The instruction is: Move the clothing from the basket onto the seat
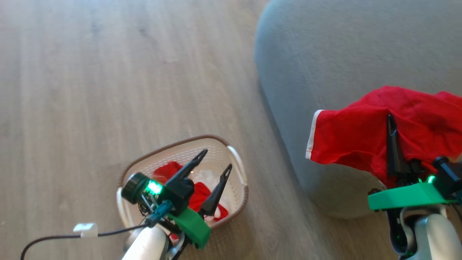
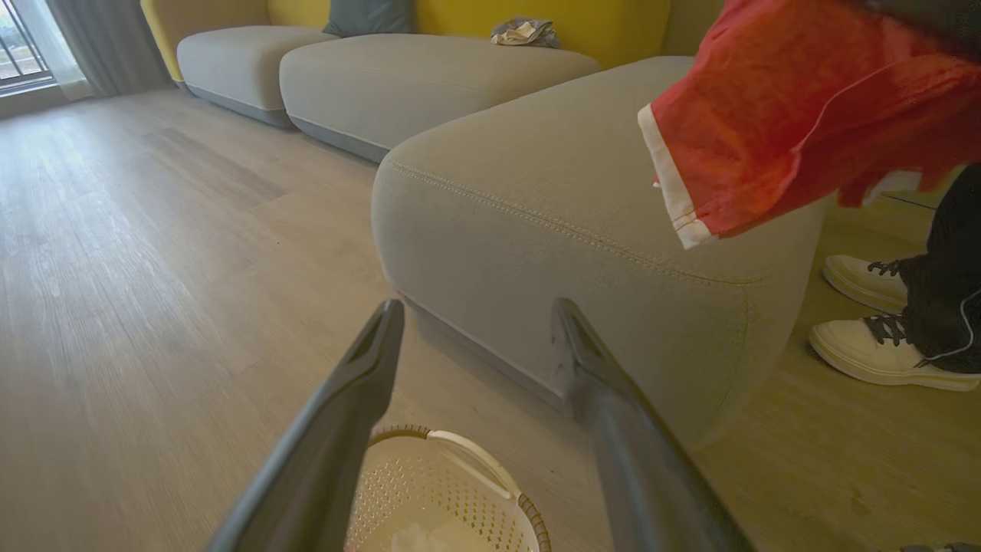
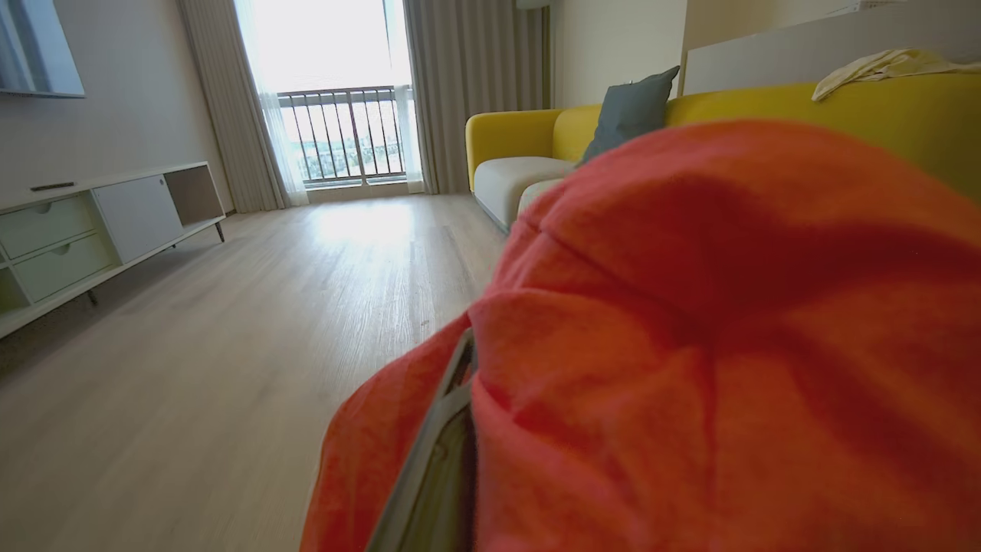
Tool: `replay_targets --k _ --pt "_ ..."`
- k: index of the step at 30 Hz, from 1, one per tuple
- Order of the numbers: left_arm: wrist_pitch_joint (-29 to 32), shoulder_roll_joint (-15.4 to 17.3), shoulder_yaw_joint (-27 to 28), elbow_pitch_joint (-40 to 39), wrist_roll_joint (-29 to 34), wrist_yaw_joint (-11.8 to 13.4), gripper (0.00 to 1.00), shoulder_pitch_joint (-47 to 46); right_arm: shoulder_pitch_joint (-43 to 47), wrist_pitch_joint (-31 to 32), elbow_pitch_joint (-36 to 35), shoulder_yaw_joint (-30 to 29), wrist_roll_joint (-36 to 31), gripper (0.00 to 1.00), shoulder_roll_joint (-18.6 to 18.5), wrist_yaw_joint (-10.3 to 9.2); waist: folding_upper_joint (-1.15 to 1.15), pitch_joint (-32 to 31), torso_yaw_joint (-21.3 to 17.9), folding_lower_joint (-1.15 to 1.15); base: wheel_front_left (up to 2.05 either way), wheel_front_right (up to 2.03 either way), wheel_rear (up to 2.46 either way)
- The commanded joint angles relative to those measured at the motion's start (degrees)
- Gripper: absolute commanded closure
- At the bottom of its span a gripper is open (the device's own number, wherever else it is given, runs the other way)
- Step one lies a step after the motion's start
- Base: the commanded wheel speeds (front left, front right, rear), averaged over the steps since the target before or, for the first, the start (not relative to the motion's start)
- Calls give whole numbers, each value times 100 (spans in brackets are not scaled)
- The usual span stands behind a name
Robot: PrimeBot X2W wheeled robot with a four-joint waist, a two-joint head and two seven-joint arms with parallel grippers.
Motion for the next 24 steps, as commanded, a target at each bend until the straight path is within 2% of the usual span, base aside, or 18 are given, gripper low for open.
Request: replay_targets --k 1,11,18,24 --pt "-29 51 181 -252 62 -5 0 -265 -198 -52 -246 57 -49 100 2 -1 0 179 -444 0 0 0 0" --pt "-29 150 -44 -355 129 -5 0 -334 -65 -52 -303 -174 66 100 28 -1 0 334 -1458 0 0 0 0" --pt "-29 238 -610 -318 47 -5 0 -561 149 -52 -464 -535 312 100 30 -1 0 450 -1625 0 0 0 0" --pt "-29 276 -782 -284 -26 -5 0 -671 226 -52 -546 -667 404 100 31 -1 0 493 -1654 0 0 0 0"
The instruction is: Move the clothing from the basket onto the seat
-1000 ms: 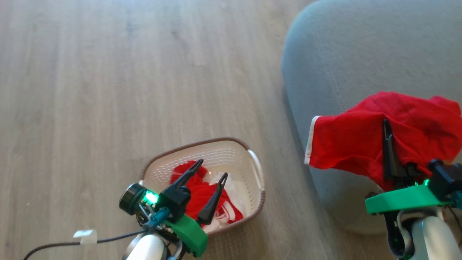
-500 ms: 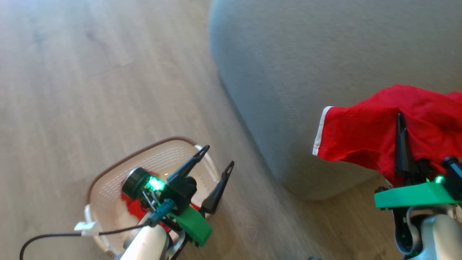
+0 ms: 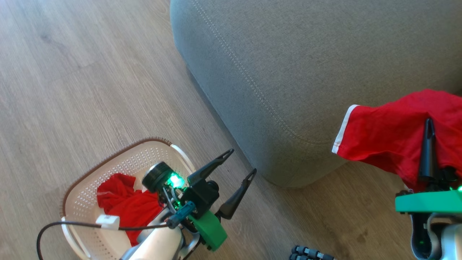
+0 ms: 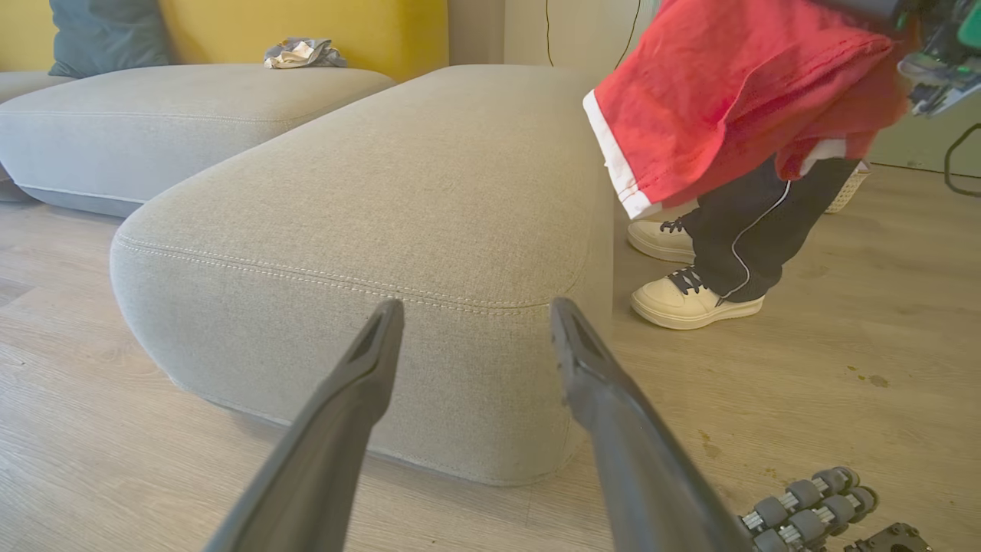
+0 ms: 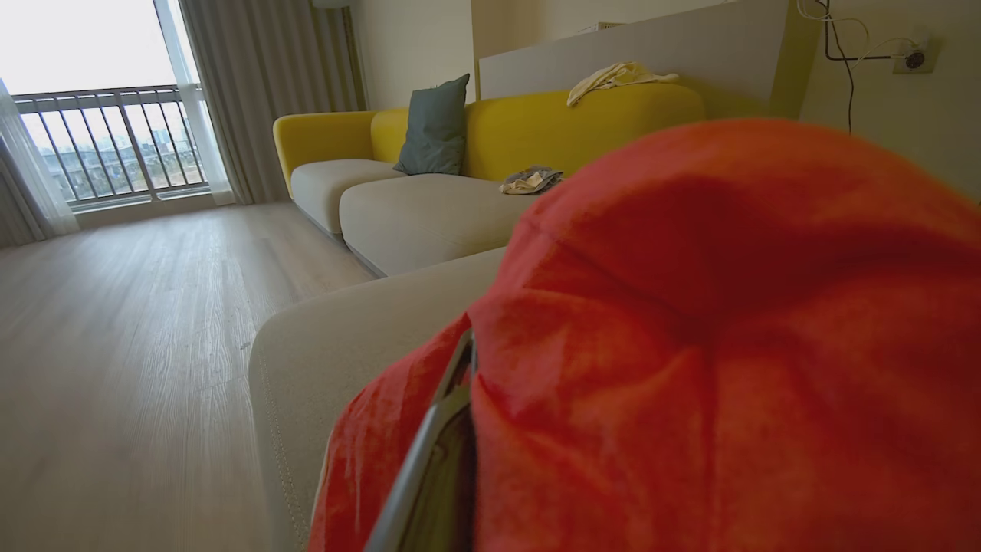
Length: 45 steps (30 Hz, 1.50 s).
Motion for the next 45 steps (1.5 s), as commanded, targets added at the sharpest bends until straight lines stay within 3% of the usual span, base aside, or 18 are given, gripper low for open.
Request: replay_targets --k 1,8,15,25,31,34,45 --pt "-29 40 142 -146 -16 -5 0 -189 -34 -52 -223 67 45 100 -64 -1 0 4 2 0 0 0 0" --pt "-29 143 174 -189 -12 -5 0 -195 -253 -52 -275 4 -50 100 -64 -1 0 126 -1 0 0 0 0" --pt "-29 433 307 -324 122 -5 0 -160 -1159 -52 -192 17 -462 100 -98 -1 0 639 -39 0 0 0 0" --pt "-29 1139 -112 -538 151 -5 0 -577 -2933 -52 215 -158 -309 100 -708 -1 0 1728 410 0 0 0 0" --pt "-29 1418 -191 -669 140 -5 0 -841 -3996 -52 971 -301 -150 100 -1178 -1 0 2229 652 0 0 0 0" --pt "-29 1512 -283 -732 132 -5 0 -974 -4626 -52 1683 -493 36 100 -1498 -1 0 2484 859 0 0 0 0" --pt "-29 1522 -279 -823 113 11 0 -1093 -5924 -52 3920 -1084 608 100 -2063 -1 0 2856 1401 0 0 0 0"
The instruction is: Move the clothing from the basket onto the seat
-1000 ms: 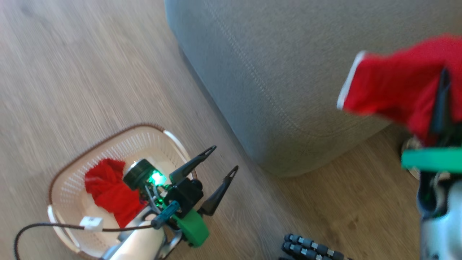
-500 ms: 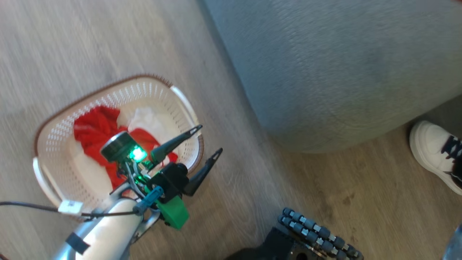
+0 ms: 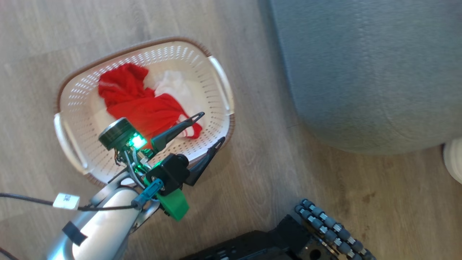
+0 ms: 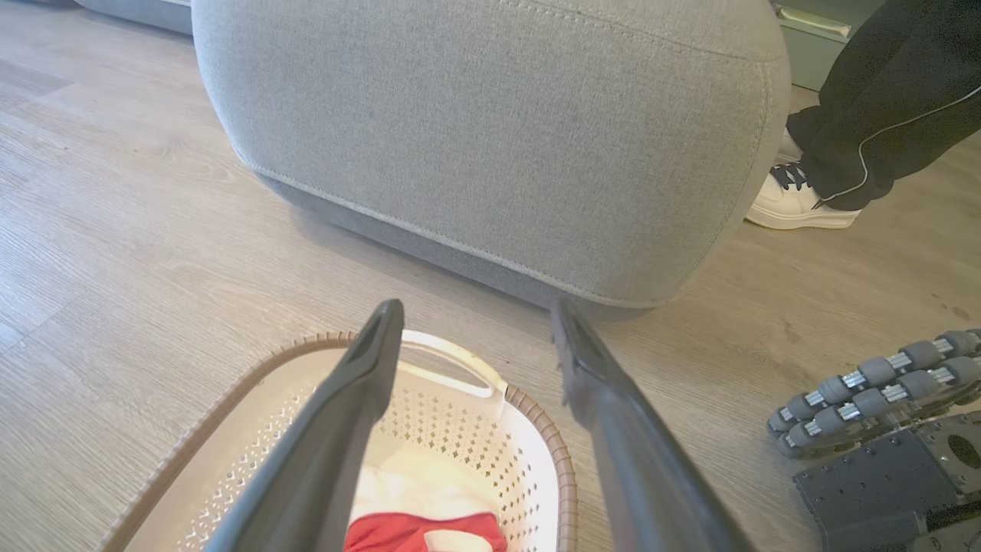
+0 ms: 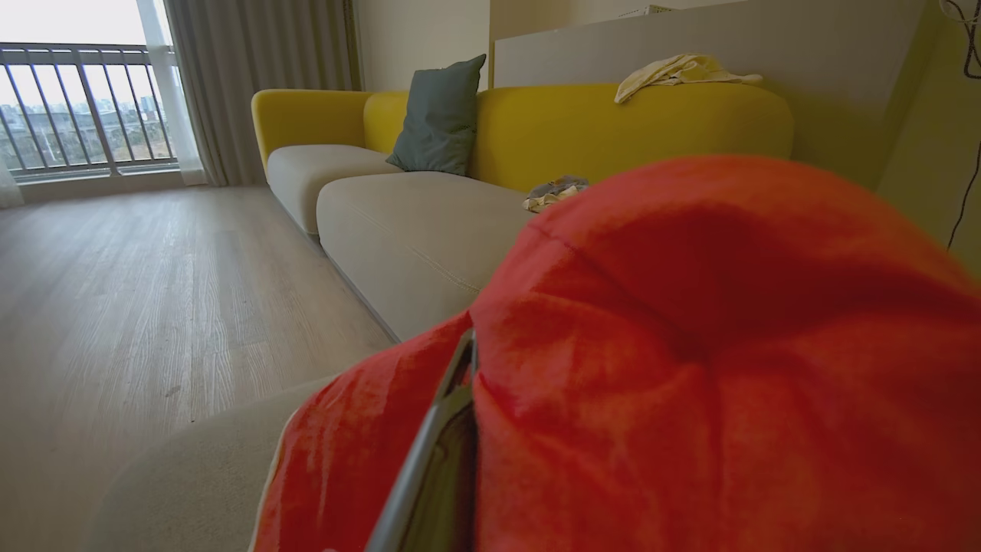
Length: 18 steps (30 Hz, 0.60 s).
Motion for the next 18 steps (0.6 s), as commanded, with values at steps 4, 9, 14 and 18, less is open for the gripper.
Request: replay_targets --k 4,9,14,18 --pt "-29 -4 172 -233 -7 52 0 -66 -237 -37 439 -20 -227 100 -424 -1 0 139 282 0 0 0 0" --pt "-29 -3 272 -260 -11 85 0 -98 -447 87 1474 314 -388 100 -556 -1 0 231 416 0 0 0 0" --pt "-29 -25 313 -257 16 110 0 -143 -666 170 2167 422 -501 100 -622 -1 0 304 497 0 0 0 0" --pt "-29 -56 321 -247 22 108 0 -179 -821 108 2461 459 -482 90 -624 -1 0 325 527 0 0 0 0"
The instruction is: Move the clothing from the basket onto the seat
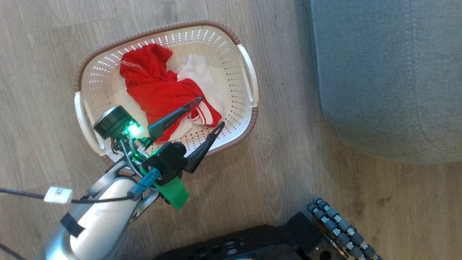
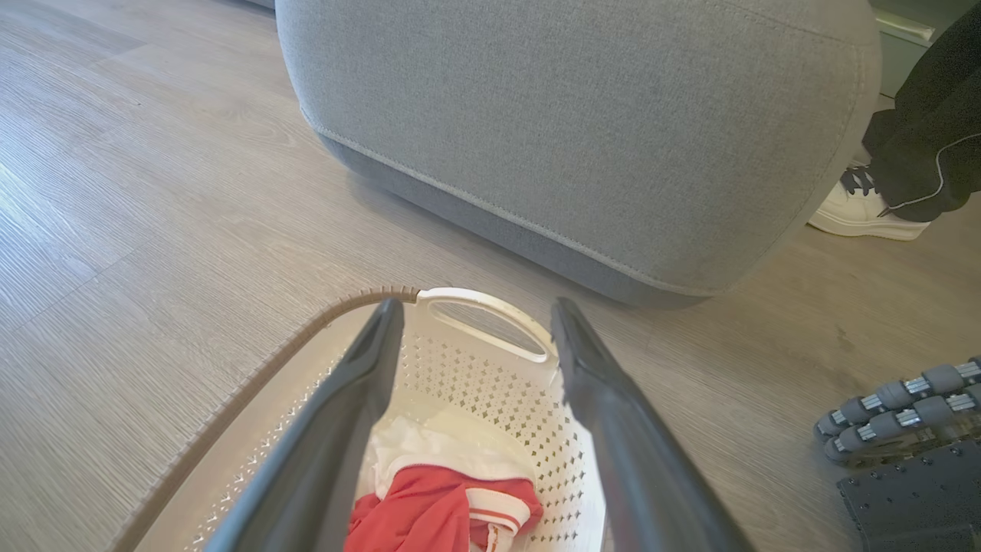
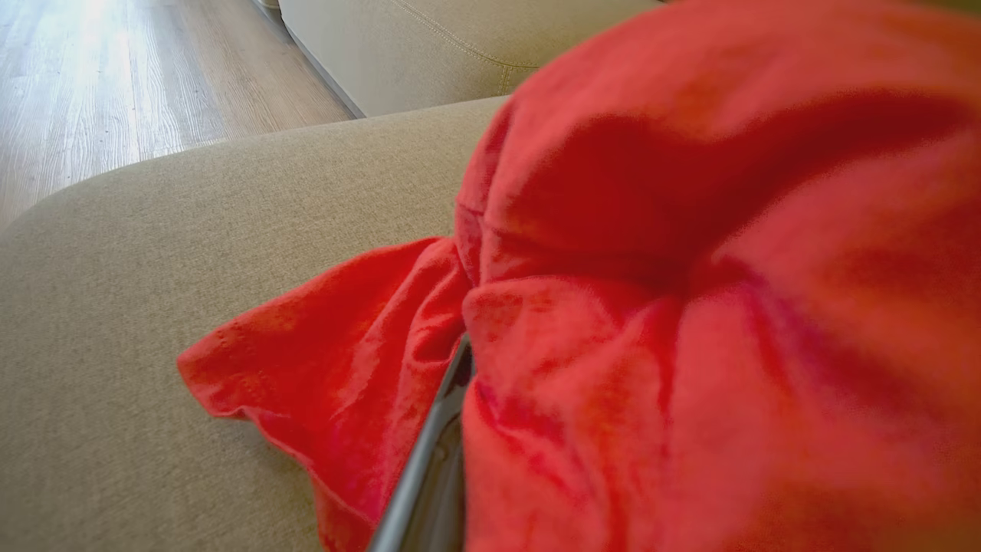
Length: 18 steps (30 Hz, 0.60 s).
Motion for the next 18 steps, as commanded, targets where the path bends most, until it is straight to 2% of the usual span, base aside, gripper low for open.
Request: replay_targets --k 1,2,11,18 --pt "-29 19 137 -169 20 47 0 -11 -26 -66 -37 -6 30 51 -194 -2 0 -9 6 0 0 0 0" --pt "-29 3 144 -172 8 46 0 -17 -46 -87 -2 -4 43 0 -193 -2 0 -20 11 0 0 0 0" --pt "-29 -128 213 -138 -37 33 0 -58 48 -169 201 175 17 0 -260 -2 0 -393 -49 0 0 0 0" --pt "-29 -377 210 -65 -102 23 0 -8 328 -181 281 430 -16 0 -439 -2 0 -926 -43 0 0 0 0"
